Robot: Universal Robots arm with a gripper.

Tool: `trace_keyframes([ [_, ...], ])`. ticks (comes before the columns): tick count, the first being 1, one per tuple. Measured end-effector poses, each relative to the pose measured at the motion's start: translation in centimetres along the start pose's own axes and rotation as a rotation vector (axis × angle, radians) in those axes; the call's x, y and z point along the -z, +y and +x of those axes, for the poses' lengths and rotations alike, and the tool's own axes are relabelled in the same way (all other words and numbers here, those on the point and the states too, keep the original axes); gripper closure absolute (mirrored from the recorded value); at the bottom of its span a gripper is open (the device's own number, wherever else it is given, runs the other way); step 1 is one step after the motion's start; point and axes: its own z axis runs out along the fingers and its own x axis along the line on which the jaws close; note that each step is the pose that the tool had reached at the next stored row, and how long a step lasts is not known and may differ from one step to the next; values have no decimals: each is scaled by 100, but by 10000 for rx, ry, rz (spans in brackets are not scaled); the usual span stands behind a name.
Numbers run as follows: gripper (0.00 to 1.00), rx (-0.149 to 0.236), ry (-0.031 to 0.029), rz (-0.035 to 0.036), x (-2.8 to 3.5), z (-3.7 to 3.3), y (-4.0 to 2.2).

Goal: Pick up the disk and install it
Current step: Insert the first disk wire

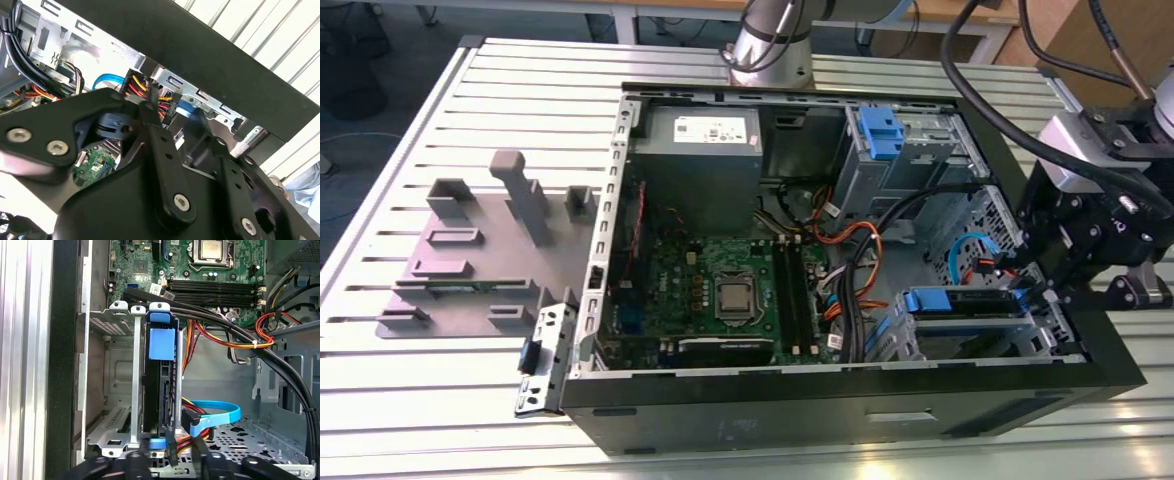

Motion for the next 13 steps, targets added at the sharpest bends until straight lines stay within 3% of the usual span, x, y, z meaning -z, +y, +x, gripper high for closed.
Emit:
trace_keyframes([
  [2, 67, 0, 0, 0, 0, 0, 0],
  [7, 82, -1, 3, 0, 0, 0, 0],
  [13, 82, 0, 0, 0, -1, 0, 0],
])
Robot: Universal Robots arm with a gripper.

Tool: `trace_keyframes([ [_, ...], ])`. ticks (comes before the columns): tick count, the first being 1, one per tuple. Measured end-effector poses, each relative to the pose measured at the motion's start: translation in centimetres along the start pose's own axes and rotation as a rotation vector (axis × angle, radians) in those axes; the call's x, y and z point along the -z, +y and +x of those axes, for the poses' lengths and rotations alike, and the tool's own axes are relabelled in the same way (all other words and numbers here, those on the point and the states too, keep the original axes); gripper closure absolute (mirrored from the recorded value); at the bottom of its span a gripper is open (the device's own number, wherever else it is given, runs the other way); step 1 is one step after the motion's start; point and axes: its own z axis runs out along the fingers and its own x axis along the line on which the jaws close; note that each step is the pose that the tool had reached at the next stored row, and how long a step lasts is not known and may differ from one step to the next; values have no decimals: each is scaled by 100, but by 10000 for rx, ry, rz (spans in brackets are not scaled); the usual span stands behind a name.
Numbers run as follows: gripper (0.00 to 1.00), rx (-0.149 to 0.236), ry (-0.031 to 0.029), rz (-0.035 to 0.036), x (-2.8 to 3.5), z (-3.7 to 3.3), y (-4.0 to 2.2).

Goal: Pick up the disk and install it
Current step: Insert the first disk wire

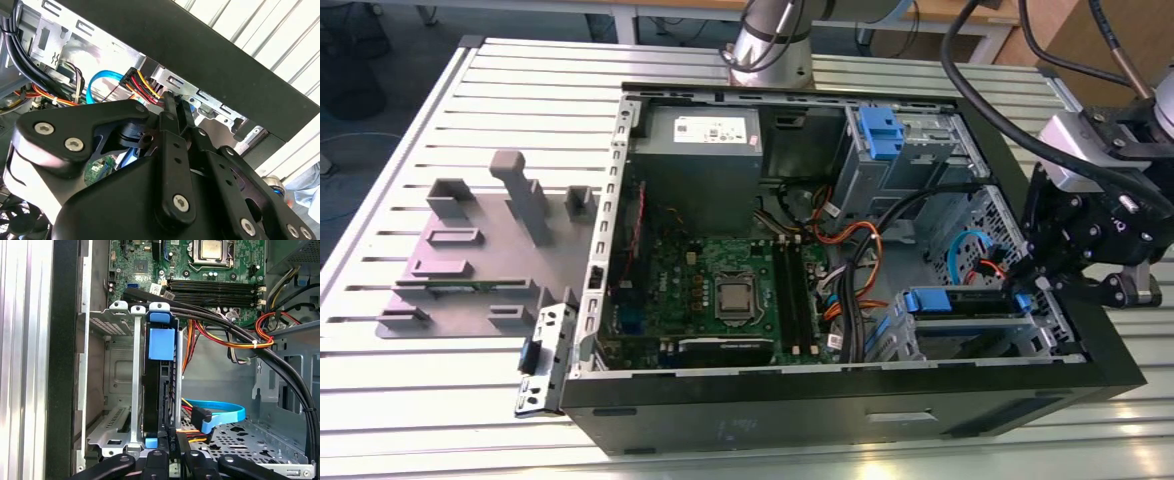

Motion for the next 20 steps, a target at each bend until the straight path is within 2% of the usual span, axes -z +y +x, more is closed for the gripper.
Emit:
trace_keyframes([
  [7, 82, -2, -16, 1, -1, -18, 17],
  [11, 82, -1, -116, 5, -2, -40, 49],
  [12, 82, -1, -167, 1, -12, -47, 60],
  [18, 82, 0, -263, 7, -6, -78, 113],
  [20, 82, 0, -267, 7, -5, -75, 122],
])
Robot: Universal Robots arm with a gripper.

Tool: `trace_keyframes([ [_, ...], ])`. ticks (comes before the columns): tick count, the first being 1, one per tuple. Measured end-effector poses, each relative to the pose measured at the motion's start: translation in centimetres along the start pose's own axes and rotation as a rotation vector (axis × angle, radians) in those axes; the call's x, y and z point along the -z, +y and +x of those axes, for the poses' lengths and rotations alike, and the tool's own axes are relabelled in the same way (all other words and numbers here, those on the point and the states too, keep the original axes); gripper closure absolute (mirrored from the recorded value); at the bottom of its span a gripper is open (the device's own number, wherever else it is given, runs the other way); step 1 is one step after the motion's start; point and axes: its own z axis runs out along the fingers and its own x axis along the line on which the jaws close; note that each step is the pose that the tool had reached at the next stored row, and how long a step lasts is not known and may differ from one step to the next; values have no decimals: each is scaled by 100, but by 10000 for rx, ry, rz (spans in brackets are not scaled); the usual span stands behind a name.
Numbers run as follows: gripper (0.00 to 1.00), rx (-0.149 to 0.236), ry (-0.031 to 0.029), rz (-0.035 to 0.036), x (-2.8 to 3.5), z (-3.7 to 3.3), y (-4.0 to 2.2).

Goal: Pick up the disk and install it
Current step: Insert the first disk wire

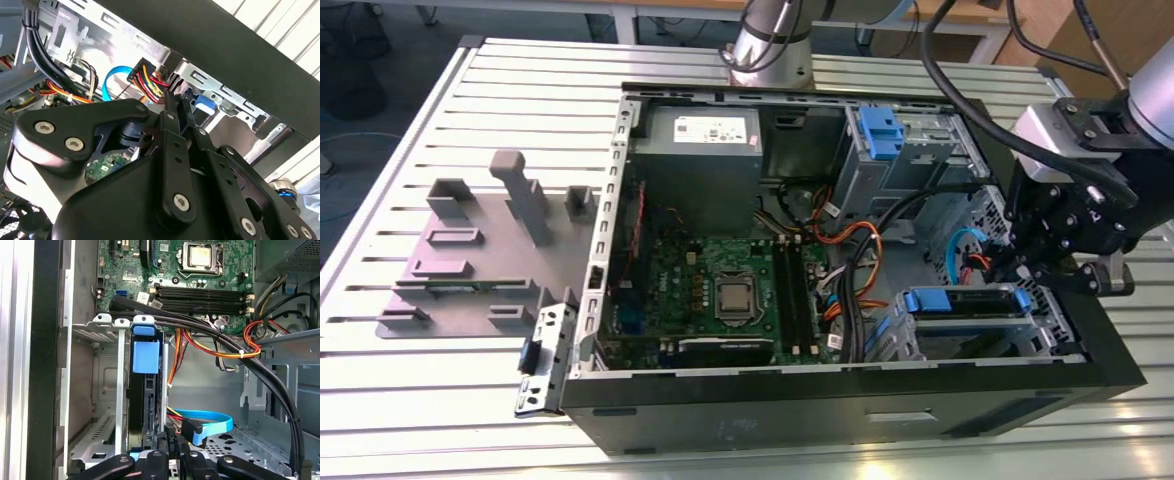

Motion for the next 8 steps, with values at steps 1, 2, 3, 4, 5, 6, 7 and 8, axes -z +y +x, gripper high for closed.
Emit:
trace_keyframes([
  [1, 82, 0, -1, 0, 1, 7, 4],
  [2, 82, 1, 0, 0, 2, 20, 6],
  [3, 82, 1, -1, 0, 2, 35, 6],
  [4, 82, 2, -1, 0, 3, 51, 7],
  [5, 82, 0, -1, 0, 4, 67, 9],
  [6, 82, -1, -3, 0, 4, 79, 13],
  [7, 82, 0, -20, 0, 4, 88, 23],
  [8, 82, 1, -41, 1, 4, 93, 38],
])
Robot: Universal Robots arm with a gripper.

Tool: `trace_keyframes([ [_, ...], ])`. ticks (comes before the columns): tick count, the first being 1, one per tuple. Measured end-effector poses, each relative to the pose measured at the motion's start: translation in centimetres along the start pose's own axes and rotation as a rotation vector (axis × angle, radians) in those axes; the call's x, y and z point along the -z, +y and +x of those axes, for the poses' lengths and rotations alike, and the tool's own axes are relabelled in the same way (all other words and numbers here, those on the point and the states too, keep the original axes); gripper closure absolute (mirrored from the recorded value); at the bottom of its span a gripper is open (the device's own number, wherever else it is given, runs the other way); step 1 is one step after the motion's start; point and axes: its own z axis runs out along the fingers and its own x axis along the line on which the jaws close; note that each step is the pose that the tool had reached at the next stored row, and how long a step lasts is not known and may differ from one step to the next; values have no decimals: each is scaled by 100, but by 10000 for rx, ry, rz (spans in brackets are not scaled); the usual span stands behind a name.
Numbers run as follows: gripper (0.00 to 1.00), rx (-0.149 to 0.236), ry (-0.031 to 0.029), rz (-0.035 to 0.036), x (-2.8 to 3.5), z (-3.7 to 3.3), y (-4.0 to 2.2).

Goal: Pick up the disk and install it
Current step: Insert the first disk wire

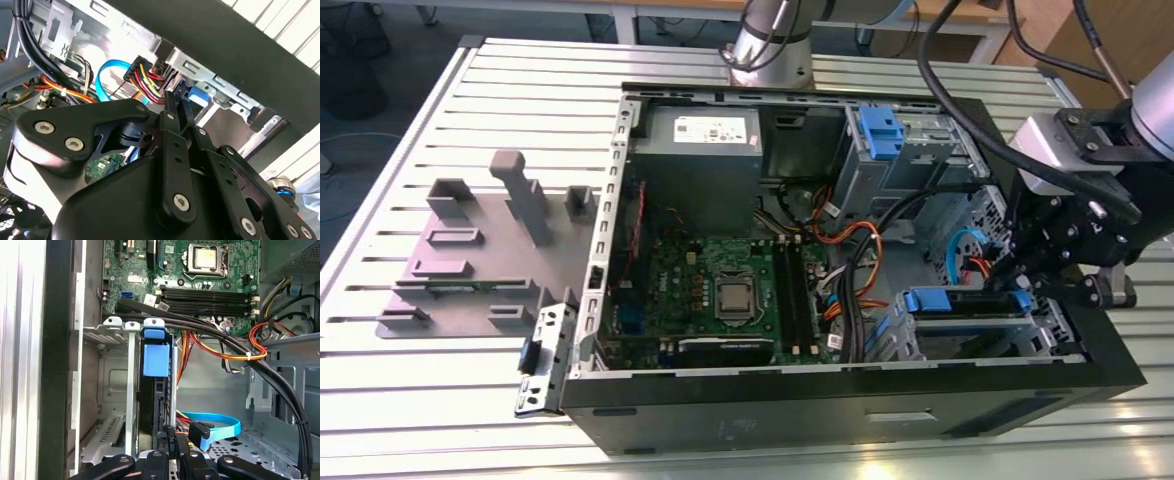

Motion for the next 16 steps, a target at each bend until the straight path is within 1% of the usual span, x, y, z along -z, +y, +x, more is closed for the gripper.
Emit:
trace_keyframes([
  [2, 82, 0, -39, 1, -3, 4, 28],
  [4, 82, 1, -79, 1, -8, 10, 40],
  [8, 82, 2, -135, 2, -18, 38, 48],
  [11, 82, 1, -165, 3, -25, 59, 61],
  [14, 82, 2, -214, 3, -29, 65, 82],
  [16, 82, 5, -235, 4, -30, 65, 85],
])
